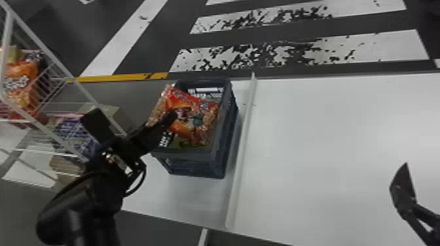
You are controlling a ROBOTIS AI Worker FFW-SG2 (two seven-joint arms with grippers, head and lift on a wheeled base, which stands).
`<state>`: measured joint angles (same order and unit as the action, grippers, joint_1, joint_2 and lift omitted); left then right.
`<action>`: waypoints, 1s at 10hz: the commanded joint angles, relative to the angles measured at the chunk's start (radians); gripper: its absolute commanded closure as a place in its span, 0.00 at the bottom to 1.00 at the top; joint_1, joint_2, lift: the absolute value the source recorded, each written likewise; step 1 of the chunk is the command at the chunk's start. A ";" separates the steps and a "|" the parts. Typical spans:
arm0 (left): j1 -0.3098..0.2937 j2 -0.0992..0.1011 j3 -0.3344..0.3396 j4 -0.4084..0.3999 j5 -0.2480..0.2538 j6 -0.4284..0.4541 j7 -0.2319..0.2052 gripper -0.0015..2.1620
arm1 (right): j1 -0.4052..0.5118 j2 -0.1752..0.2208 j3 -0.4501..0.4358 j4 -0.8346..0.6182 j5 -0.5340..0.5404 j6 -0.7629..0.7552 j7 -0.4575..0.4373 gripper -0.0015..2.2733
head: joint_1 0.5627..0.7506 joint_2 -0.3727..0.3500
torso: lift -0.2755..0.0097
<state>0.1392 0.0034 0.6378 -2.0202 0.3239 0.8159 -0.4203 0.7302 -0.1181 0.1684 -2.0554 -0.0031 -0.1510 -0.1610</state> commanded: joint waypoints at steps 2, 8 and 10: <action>-0.004 -0.003 -0.020 -0.009 0.006 0.006 0.000 0.07 | -0.005 0.001 -0.004 0.000 0.000 -0.003 0.000 0.05 | 0.70 0.96 | 0.63; -0.027 -0.002 -0.076 -0.011 -0.066 0.018 -0.032 0.93 | -0.014 0.001 -0.013 0.015 -0.015 -0.006 -0.002 0.05 | 0.70 0.89 | 0.63; -0.001 -0.005 -0.032 -0.074 -0.068 0.039 -0.017 0.99 | -0.018 0.003 -0.013 0.018 -0.017 -0.009 -0.002 0.05 | 0.70 0.89 | 0.63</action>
<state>0.1284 0.0002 0.5871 -2.0730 0.2554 0.8563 -0.4344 0.7140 -0.1157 0.1550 -2.0391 -0.0186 -0.1599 -0.1628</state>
